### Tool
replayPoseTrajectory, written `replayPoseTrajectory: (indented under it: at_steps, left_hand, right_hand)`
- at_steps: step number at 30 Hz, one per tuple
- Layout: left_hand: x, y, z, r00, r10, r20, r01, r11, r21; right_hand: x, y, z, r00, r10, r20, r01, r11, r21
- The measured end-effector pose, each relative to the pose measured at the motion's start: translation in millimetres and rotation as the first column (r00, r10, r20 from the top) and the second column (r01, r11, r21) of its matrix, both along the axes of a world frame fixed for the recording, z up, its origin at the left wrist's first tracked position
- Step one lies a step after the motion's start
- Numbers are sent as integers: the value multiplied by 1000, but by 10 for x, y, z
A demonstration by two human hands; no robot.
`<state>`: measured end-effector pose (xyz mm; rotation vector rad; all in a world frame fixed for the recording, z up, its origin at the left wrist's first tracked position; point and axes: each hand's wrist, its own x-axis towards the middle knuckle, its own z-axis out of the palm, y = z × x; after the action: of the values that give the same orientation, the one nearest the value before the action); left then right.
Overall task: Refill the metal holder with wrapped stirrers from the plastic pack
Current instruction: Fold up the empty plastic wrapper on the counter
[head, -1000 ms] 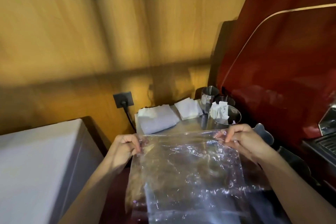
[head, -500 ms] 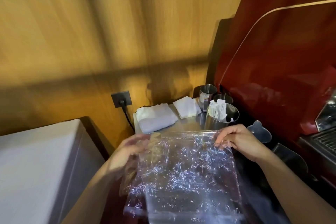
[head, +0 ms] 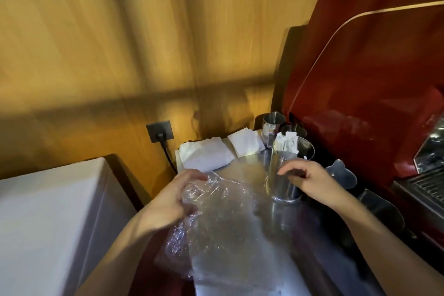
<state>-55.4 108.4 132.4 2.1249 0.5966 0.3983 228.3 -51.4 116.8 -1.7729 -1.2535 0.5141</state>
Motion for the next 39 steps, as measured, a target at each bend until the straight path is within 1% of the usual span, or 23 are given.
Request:
replayPoseTrajectory:
  at_steps: [1, 3, 6, 7, 9, 10, 11, 12, 13, 14, 15, 16, 17, 18, 20, 22, 23, 26, 28, 31, 33, 36, 39]
  left_hand:
    - [33, -32, 32, 1000, -21, -5, 22, 1000, 14]
    - [93, -95, 91, 997, -70, -27, 71, 996, 45]
    - [162, -172, 174, 985, -167, -49, 171, 981, 95]
    - [182, -194, 201, 979, -196, -47, 200, 975, 99]
    - [202, -209, 249, 977, -213, -30, 215, 971, 105]
    - [198, -186, 268, 982, -189, -12, 190, 978, 85]
    - [170, -139, 281, 988, -152, 28, 152, 988, 12]
    - [137, -86, 298, 989, -116, 88, 126, 985, -118]
    - [92, -21, 297, 985, -81, 150, 121, 953, -279]
    - [45, 58, 272, 979, -40, 201, 128, 885, -448]
    - [-1, 133, 217, 971, 9, 239, 143, 781, -608]
    - [-48, 183, 134, 957, 54, 286, 181, 660, -729]
    - [-83, 205, 34, 935, 95, 341, 233, 559, -795]
    - [-99, 198, -67, 913, 131, 386, 276, 497, -822]
    - [-79, 122, -253, 893, 197, 405, 282, 458, -843]
    - [-6, 10, -353, 908, 216, 359, 229, 463, -856]
    - [39, -55, -375, 925, 207, 318, 186, 484, -855]
    - [165, -233, -402, 961, 209, 179, 19, 599, -801]
    - [223, -300, -430, 950, 287, 125, -96, 647, -756]
    - [265, -313, -465, 895, 437, 92, -237, 640, -731]
    - [260, -291, -485, 872, 481, 85, -274, 626, -731]
    - [195, -267, -496, 856, 504, 114, -255, 604, -755]
    - [136, -251, -488, 877, 454, 154, -208, 649, -731]
  right_hand:
    - [-60, 19, 52, 999, 30, -19, -30, 999, -18]
    - [-188, 61, 142, 985, 144, -91, -153, 983, -101]
    - [-345, 145, 176, 930, 294, -220, -346, 903, -256]
    - [-388, 170, 166, 919, 318, -234, -376, 886, -273]
    - [-453, 202, 148, 903, 355, -242, -411, 878, -244]
    - [-467, 207, 136, 898, 355, -260, -411, 886, -212]
    - [-468, 203, 125, 894, 340, -292, -400, 900, -174]
    - [-463, 193, 119, 884, 320, -340, -381, 915, -130]
    - [-449, 174, 112, 874, 302, -381, -358, 930, -84]
    - [-429, 154, 104, 866, 287, -410, -332, 943, -40]
    - [-412, 139, 91, 859, 278, -430, -305, 952, 5]
    - [-405, 129, 74, 850, 267, -455, -274, 960, 52]
    - [-401, 125, 45, 835, 252, -489, -234, 967, 99]
    - [-400, 128, 11, 819, 228, -527, -182, 974, 138]
    - [-402, 147, -66, 792, 171, -586, -80, 981, 177]
    - [-426, 173, -137, 765, 120, -633, -3, 983, 184]
    - [-438, 185, -169, 750, 94, -655, 32, 984, 177]
    - [-462, 211, -238, 747, 29, -664, 92, 985, 146]
    - [-471, 214, -269, 734, 4, -679, 121, 983, 137]
    - [-456, 208, -306, 689, -5, -725, 147, 980, 133]
    - [-442, 179, -314, 689, 2, -725, 104, 989, 101]
    - [-417, 113, -341, 699, 20, -715, 17, 999, 44]
    - [-383, 57, -364, 720, 38, -693, -31, 999, 23]
